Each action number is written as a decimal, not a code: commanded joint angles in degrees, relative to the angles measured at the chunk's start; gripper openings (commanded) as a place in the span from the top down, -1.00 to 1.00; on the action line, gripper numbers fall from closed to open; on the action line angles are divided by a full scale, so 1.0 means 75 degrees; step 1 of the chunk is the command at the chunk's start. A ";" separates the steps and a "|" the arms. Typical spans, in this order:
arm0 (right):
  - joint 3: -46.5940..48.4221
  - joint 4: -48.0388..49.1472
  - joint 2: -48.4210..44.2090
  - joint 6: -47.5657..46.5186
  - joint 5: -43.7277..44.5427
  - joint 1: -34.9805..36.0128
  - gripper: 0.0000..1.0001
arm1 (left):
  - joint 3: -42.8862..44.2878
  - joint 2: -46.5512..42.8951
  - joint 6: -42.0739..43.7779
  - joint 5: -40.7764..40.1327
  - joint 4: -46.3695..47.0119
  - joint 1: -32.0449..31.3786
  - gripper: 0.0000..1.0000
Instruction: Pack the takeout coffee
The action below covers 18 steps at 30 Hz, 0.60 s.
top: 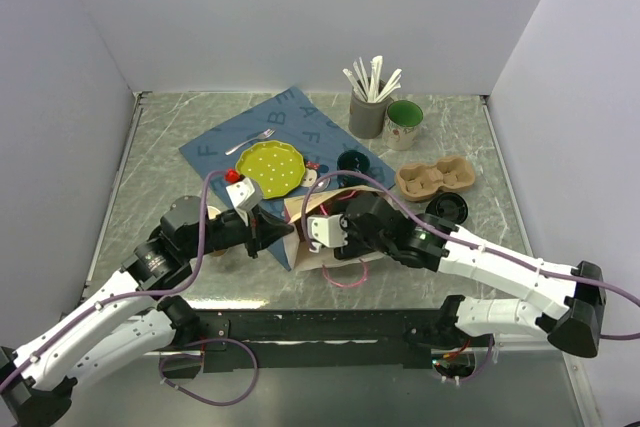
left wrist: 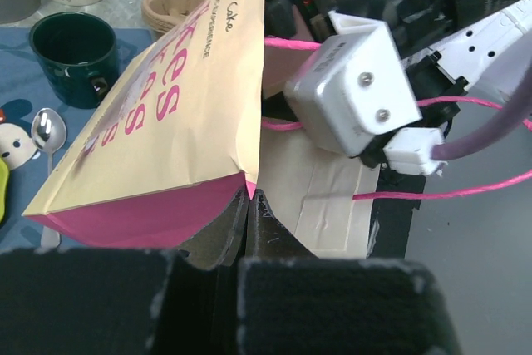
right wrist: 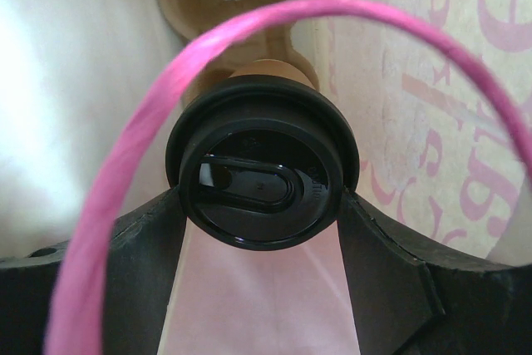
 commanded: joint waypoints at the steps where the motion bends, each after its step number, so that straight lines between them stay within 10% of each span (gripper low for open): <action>1: -0.0145 0.0820 0.0174 -0.0540 0.0194 -0.0120 0.12 | 0.0371 0.0066 -0.0046 0.0642 0.0011 0.0100 0.98; 18: -0.0297 0.0656 0.0093 0.0198 0.0676 -0.0144 0.16 | 0.0313 -0.0097 0.0141 0.0958 0.0010 0.0100 0.98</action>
